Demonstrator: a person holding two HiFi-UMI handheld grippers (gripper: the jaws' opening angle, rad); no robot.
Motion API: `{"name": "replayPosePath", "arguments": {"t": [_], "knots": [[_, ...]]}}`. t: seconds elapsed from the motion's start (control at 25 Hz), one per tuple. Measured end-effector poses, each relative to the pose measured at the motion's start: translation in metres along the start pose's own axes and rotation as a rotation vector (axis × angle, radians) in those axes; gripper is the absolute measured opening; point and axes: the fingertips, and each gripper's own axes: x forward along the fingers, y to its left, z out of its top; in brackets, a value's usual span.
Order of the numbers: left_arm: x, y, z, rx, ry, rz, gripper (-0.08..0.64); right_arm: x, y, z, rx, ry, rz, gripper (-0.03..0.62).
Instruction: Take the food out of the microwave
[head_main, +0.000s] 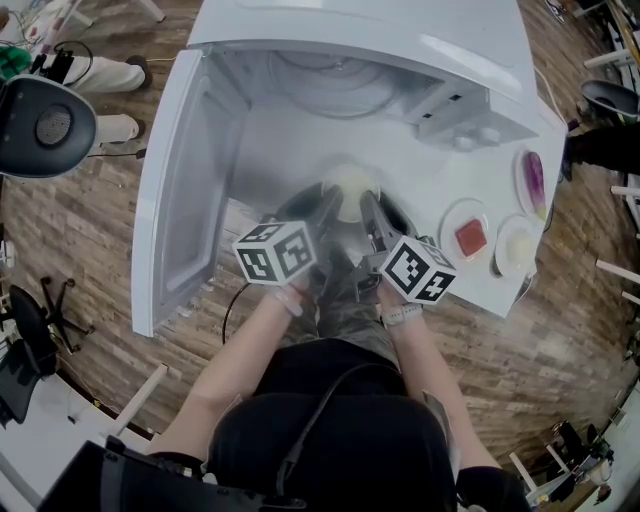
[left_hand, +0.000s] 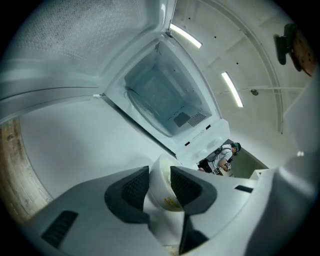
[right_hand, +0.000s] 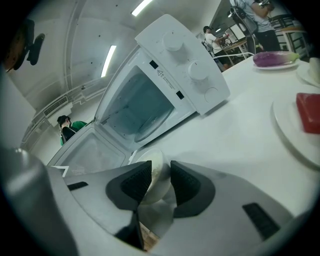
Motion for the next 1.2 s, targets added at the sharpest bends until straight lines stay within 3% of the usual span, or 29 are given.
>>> {"name": "replayPosePath", "arguments": {"t": [0.6,1.2], "knots": [[0.002,0.004,-0.005,0.008,0.039,0.011,0.141,0.002,-0.006,-0.006,0.019,0.017,-0.004,0.132],[0.003,0.005,-0.013,0.048,0.093,0.019,0.141,0.003,-0.009,-0.009,-0.034,0.025,-0.006,0.132]]}}
